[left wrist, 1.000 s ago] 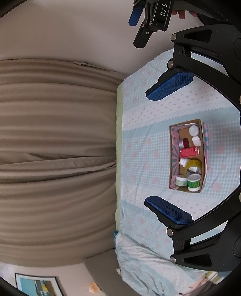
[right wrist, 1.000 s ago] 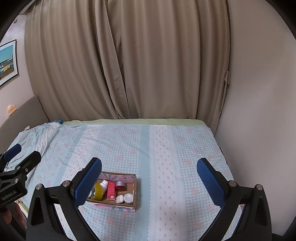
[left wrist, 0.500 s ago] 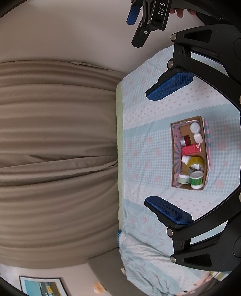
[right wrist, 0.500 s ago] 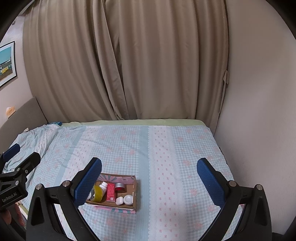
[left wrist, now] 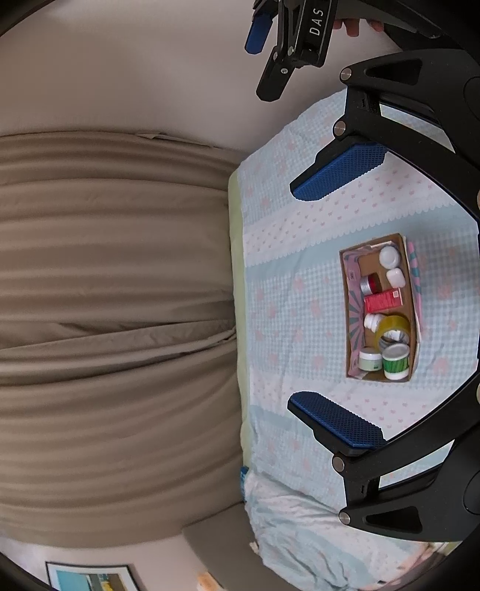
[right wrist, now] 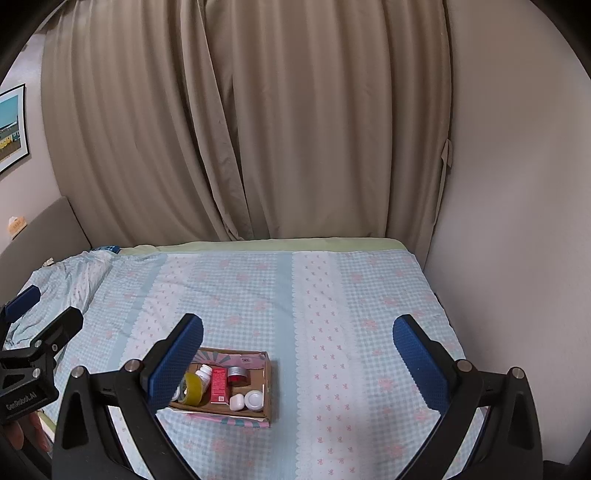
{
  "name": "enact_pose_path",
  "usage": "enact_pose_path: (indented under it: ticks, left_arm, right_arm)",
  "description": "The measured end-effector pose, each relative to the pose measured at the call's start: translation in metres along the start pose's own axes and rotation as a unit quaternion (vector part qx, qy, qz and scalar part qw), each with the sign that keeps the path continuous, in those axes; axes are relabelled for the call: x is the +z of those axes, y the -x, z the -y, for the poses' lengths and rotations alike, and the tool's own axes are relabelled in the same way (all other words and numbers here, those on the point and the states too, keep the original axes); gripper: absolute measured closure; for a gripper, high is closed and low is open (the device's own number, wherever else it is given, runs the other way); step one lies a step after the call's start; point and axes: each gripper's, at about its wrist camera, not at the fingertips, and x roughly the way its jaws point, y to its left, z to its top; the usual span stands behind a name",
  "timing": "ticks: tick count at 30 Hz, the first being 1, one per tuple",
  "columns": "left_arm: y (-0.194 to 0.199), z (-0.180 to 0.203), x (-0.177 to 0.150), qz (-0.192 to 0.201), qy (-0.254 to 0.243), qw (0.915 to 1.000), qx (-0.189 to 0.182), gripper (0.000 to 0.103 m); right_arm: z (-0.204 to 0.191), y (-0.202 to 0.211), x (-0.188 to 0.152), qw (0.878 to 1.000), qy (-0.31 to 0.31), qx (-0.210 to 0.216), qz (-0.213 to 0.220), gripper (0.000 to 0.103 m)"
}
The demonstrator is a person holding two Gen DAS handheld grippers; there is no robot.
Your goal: Organize rigid objects
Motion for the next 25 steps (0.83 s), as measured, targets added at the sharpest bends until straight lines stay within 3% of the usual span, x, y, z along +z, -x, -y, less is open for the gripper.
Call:
enact_pose_path:
  ticks: [13, 21, 25]
  left_arm:
    - [0.016, 0.005, 0.006, 0.048, -0.006, 0.9987, 0.018, 0.0]
    - [0.002, -0.005, 0.008, 0.023, 0.021, 0.9995, 0.004, 0.0]
    - [-0.01, -0.001, 0.006, 0.013, 0.021, 0.9996, 0.014, 0.0]
  right_arm:
    - [-0.005, -0.004, 0.001, 1.0, -0.006, -0.01, 0.004, 0.001]
    - [-0.003, -0.013, 0.002, 1.0, -0.015, -0.011, -0.009, 0.001]
    - [-0.001, -0.021, 0.003, 1.0, -0.011, -0.016, -0.02, 0.001]
